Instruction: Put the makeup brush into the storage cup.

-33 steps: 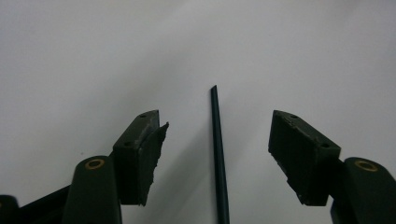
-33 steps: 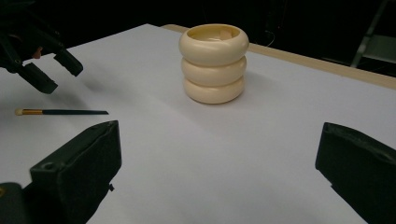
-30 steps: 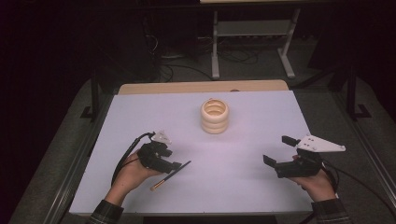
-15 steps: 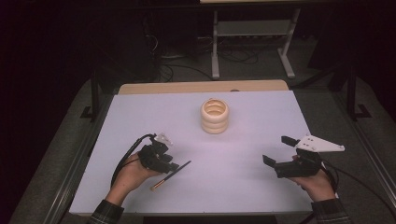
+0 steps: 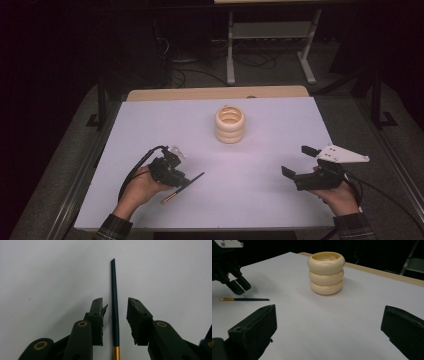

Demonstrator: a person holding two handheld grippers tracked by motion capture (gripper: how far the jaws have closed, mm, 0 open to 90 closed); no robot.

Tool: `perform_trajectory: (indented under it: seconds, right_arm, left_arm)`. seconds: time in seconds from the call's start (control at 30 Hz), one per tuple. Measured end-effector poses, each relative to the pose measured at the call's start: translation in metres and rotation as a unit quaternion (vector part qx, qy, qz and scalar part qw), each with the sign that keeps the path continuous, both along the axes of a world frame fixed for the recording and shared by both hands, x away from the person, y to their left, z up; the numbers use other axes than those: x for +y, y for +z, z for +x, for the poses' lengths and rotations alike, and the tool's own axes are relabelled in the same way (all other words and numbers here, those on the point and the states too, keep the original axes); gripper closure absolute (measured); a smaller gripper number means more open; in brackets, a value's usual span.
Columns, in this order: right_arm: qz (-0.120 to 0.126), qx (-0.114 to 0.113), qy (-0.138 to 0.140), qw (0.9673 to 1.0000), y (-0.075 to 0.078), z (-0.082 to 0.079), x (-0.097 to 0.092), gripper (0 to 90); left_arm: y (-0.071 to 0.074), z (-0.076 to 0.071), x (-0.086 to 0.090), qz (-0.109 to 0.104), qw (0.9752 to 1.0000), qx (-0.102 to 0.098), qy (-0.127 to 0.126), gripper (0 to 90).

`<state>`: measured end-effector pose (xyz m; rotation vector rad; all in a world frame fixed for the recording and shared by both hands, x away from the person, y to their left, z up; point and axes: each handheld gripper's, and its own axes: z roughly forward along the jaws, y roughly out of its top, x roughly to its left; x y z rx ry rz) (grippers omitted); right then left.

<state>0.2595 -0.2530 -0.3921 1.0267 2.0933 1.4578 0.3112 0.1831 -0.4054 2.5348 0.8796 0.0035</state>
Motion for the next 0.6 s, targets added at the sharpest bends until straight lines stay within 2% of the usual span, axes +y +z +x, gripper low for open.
perform_trajectory:
  seconds: [0.33, 0.6]
  right_arm:
    - [0.0, -0.001, 0.0, 1.0, 0.0001, -0.0001, -0.0002, 0.0]
    - [-0.002, -0.001, 0.0, 1.0, -0.0001, 0.0, -0.0001, 0.0]
  left_arm:
    - [-0.0048, -0.0009, -0.0011, 0.019, 0.9996, 0.019, -0.002, 71.8]
    - [-0.0076, -0.0013, -0.0027, 0.033, 0.9991, 0.025, -0.008, 75.1]
